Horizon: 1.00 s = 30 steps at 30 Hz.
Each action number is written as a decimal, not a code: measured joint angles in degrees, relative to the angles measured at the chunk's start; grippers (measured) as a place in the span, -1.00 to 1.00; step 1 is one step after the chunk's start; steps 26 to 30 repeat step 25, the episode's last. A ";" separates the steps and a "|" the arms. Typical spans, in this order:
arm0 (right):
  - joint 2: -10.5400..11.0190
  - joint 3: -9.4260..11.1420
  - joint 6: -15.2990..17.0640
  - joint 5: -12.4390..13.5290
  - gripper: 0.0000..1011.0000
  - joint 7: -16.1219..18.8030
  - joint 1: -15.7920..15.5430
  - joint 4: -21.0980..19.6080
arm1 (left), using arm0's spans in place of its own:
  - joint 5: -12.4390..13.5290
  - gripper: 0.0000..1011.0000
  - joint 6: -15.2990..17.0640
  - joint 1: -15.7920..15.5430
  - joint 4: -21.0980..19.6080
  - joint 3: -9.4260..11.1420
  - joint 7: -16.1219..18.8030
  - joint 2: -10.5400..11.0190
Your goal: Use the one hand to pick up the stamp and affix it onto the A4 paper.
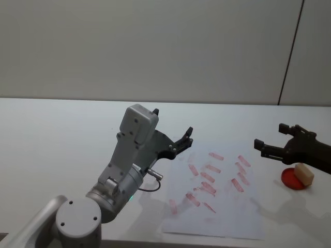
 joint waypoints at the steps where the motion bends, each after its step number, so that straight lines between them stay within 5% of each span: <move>1: 0.03 0.02 -0.13 0.14 0.98 0.11 -0.07 -0.16 | 0.00 0.98 0.00 0.00 0.00 0.00 0.00 0.00; 30: 0.26 0.09 -0.90 0.90 0.98 0.66 -0.51 -1.02 | 0.00 0.98 0.00 0.00 0.00 0.00 0.00 0.00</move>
